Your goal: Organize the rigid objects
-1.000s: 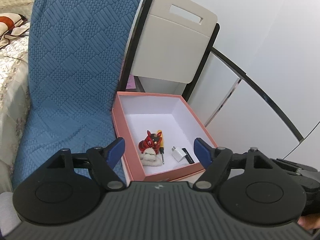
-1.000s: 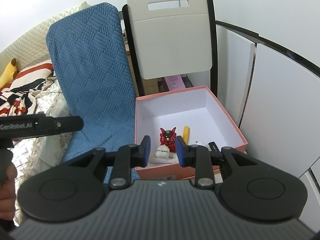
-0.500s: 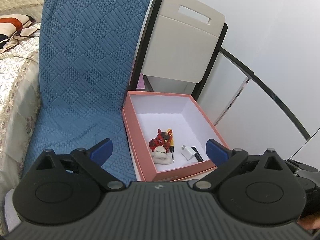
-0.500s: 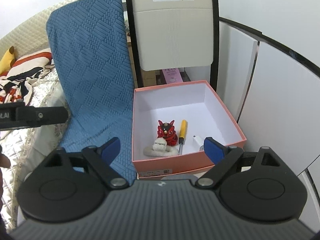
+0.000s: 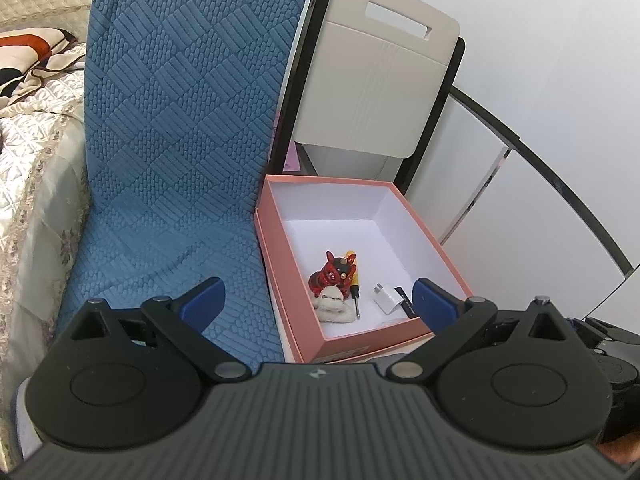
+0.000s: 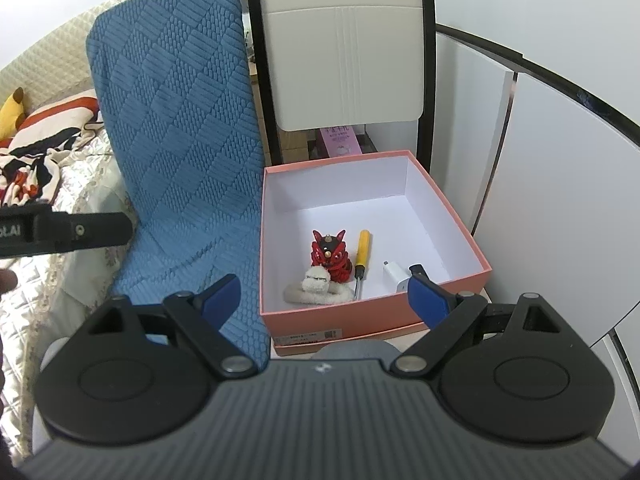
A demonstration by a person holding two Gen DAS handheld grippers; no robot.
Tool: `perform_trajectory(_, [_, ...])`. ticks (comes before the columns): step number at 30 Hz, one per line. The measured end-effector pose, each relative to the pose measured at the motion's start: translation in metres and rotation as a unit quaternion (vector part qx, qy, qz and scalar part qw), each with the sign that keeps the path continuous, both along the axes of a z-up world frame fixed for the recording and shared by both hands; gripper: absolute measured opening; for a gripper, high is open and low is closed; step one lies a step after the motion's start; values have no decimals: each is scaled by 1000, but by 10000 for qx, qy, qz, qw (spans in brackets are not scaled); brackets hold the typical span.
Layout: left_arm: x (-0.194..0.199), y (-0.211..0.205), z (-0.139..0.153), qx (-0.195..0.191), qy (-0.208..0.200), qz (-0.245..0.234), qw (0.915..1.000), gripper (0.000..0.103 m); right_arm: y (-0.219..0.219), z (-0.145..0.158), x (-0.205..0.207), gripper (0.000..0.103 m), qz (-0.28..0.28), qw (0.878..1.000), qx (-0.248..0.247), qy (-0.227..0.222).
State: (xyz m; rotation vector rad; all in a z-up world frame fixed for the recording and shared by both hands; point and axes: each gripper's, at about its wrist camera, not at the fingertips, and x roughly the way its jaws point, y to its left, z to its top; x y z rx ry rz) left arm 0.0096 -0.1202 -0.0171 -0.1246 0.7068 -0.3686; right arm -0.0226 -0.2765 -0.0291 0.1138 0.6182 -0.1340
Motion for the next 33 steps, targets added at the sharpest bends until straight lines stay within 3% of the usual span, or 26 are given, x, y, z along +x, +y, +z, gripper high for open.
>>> perform_trajectory(33, [1, 0, -6, -79, 45, -18, 10000, 103, -1, -3, 3, 92, -39, 9999, 5, 117])
